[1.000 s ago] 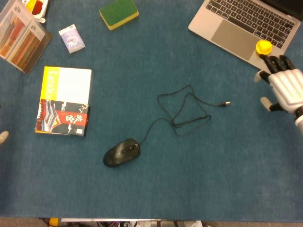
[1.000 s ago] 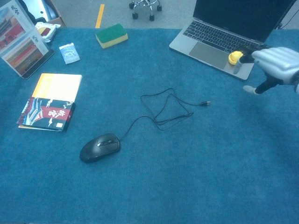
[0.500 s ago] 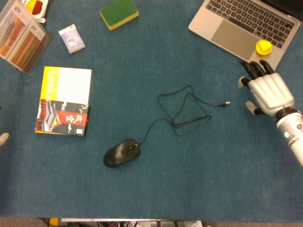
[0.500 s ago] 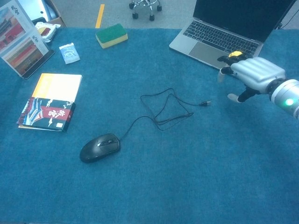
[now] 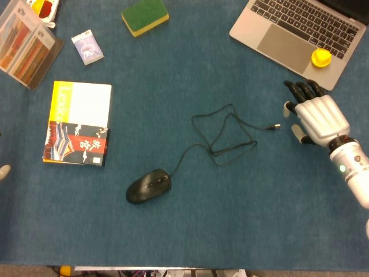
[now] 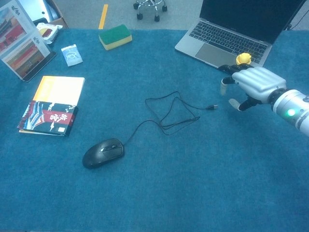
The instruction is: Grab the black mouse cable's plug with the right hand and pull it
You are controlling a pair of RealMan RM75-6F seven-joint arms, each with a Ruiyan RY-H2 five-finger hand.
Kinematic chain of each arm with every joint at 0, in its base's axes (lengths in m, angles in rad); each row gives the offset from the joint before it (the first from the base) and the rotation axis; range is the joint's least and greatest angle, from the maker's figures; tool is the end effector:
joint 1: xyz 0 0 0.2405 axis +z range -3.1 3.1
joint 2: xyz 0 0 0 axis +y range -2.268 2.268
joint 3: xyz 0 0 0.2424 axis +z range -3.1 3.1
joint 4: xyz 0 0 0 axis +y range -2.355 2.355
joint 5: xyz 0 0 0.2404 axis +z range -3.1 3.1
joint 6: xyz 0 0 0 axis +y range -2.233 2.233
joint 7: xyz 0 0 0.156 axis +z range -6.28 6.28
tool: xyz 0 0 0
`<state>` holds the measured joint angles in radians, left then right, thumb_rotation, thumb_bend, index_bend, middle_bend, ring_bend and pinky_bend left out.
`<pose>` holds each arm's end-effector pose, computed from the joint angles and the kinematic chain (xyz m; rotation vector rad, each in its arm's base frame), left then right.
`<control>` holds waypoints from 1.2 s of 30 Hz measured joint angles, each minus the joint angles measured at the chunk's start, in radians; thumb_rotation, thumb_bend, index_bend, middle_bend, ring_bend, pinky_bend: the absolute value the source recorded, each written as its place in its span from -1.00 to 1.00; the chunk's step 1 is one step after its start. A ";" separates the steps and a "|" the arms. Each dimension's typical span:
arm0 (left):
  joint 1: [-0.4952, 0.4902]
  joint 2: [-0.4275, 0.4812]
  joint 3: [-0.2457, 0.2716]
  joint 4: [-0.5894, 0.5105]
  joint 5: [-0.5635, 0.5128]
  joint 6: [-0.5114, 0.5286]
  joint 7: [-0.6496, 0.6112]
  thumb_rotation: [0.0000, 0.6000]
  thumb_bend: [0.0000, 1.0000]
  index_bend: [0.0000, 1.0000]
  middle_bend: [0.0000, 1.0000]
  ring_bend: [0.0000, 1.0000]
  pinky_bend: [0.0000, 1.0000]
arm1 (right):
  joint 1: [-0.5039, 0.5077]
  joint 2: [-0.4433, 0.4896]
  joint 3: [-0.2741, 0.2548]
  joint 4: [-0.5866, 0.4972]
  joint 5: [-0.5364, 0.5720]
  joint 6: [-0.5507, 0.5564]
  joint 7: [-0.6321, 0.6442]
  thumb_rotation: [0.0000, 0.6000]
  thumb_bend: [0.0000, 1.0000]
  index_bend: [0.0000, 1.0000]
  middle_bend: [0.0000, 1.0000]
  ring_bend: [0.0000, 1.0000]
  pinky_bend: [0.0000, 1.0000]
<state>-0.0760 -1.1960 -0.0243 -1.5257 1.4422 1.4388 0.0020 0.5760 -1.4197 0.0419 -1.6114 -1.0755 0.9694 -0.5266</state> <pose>-0.3355 0.1856 0.1026 -1.3672 -0.9773 -0.8178 -0.2126 -0.2894 -0.0380 1.9172 -0.9470 0.5972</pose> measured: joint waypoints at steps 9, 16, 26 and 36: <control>0.001 -0.004 0.001 0.005 -0.001 -0.004 -0.004 1.00 -0.94 -0.28 -0.49 -0.27 0.07 | -0.010 -0.015 -0.018 0.026 -0.022 0.006 0.022 1.00 -0.10 -0.09 -1.00 -1.00 -1.00; 0.002 -0.005 0.001 0.010 -0.002 -0.006 -0.010 1.00 -0.94 -0.28 -0.49 -0.27 0.07 | -0.010 -0.048 -0.028 0.073 -0.034 0.000 0.027 1.00 -0.16 -0.09 -1.00 -1.00 -1.00; 0.007 -0.005 0.002 0.015 -0.002 -0.004 -0.021 1.00 -0.94 -0.28 -0.49 -0.27 0.07 | -0.009 -0.081 -0.018 0.108 -0.067 0.009 0.054 1.00 -0.19 -0.29 -1.00 -1.00 -1.00; 0.010 -0.005 0.003 0.018 0.000 -0.003 -0.025 1.00 -0.94 -0.28 -0.49 -0.27 0.07 | 0.000 -0.111 -0.020 0.147 -0.060 -0.021 0.056 1.00 -0.21 -0.36 -1.00 -1.00 -1.00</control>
<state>-0.0657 -1.2007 -0.0215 -1.5076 1.4418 1.4363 -0.0232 0.5755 -1.5308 0.0223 -1.4642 -1.1358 0.9480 -0.4703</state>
